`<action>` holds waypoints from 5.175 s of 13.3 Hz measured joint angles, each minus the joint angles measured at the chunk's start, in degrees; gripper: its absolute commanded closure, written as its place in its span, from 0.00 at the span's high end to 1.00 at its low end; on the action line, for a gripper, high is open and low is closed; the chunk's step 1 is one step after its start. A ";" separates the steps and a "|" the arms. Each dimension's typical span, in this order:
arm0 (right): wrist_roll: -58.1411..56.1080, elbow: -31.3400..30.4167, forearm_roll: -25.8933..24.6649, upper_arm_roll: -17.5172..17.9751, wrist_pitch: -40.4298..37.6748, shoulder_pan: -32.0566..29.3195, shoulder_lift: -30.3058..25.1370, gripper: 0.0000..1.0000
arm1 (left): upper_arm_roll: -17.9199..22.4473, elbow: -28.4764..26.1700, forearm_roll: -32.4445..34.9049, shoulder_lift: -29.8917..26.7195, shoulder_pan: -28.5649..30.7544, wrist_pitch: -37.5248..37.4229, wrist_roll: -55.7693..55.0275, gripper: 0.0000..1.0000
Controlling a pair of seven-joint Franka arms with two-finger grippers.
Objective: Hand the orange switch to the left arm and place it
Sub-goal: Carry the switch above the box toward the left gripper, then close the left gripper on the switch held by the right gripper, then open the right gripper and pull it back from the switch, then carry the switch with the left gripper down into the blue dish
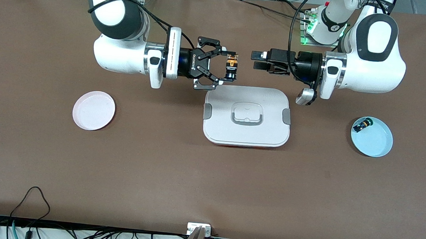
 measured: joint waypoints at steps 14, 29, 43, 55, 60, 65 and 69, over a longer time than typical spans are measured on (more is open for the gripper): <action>0.00 0.02 0.65 -0.07 1.40 0.90 -0.10 0.04 | -5.67 -0.82 -4.45 0.31 -0.49 6.75 3.37 0.22; 2.66 0.00 0.84 -0.26 3.12 1.43 -1.19 1.00 | -5.65 -0.83 -4.47 0.33 -0.46 6.75 3.51 0.22; 25.78 -9.55 -13.89 -1.28 3.65 -11.38 -7.18 1.00 | -4.65 6.29 42.65 3.06 10.84 -4.44 10.21 0.22; 101.08 -8.40 -73.72 -2.21 -5.19 -12.13 -10.76 1.00 | -5.39 9.38 102.09 5.19 11.29 -4.93 37.55 0.22; 115.62 -4.97 -98.39 -3.13 -24.90 -12.22 -13.81 1.00 | -4.84 4.79 107.02 8.69 19.35 6.61 57.89 0.23; 112.69 4.45 -104.69 -11.48 -27.90 -16.30 -13.24 1.00 | -4.60 -3.32 107.11 11.68 32.65 23.03 73.25 0.23; 106.81 6.88 -105.90 -11.75 -30.41 -18.11 -13.19 1.00 | -4.66 -4.48 107.12 18.25 37.59 33.15 79.95 0.22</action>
